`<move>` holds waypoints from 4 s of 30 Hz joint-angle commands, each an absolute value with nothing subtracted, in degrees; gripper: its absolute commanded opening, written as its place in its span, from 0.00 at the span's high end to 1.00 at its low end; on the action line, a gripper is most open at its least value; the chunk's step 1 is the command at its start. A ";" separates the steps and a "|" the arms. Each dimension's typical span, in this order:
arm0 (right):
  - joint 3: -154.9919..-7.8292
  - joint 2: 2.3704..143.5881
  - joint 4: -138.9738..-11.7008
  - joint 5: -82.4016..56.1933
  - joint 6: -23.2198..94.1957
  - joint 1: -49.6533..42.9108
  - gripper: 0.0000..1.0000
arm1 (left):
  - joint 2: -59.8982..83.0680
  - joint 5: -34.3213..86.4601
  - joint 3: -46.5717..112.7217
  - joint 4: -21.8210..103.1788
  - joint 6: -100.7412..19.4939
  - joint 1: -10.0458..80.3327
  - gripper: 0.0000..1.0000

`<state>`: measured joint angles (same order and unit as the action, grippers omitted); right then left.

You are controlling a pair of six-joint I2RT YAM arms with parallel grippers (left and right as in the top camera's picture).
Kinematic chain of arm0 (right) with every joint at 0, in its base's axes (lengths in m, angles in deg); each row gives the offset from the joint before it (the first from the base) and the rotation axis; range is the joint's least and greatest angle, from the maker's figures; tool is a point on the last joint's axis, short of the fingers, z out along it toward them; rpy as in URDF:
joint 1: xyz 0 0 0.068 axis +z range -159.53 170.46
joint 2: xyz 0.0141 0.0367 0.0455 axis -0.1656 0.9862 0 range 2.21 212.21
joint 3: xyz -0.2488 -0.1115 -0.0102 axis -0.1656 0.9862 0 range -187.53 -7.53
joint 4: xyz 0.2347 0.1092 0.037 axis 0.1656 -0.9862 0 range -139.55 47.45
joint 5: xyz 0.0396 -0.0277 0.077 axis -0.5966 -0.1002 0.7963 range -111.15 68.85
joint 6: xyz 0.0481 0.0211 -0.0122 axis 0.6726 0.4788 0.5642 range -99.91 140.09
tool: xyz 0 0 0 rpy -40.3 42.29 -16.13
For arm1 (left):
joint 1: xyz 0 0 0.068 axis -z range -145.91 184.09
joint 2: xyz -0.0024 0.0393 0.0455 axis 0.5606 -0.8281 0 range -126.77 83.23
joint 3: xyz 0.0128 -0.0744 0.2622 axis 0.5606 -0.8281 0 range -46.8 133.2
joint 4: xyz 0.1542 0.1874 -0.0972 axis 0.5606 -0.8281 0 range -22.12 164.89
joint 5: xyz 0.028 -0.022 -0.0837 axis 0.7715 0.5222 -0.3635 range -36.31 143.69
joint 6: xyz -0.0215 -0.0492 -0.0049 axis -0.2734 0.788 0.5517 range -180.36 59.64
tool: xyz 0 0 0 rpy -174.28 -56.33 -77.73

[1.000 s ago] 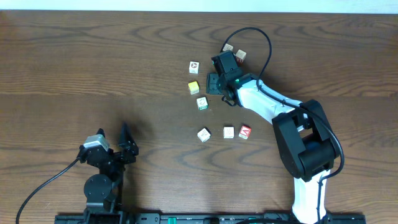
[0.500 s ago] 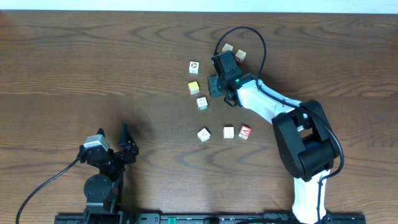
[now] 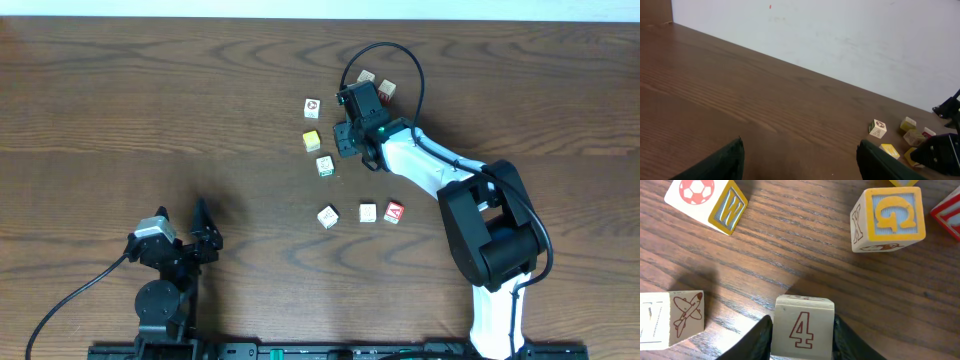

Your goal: Lift 5 blocks

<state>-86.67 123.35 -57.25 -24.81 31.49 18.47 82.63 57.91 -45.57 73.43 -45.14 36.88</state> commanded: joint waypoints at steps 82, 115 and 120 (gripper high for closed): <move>-88.33 103.15 -72.27 -28.76 30.77 15.59 0.86 | 82.94 58.68 -46.55 71.07 -45.05 36.79 0.27; -50.10 91.02 -74.06 -17.88 45.61 9.34 0.92 | 82.94 58.68 -46.55 71.07 -45.05 36.79 0.27; -50.10 91.02 -73.97 -18.05 45.80 12.51 0.92 | 82.94 58.68 -46.55 71.07 -45.05 36.79 0.28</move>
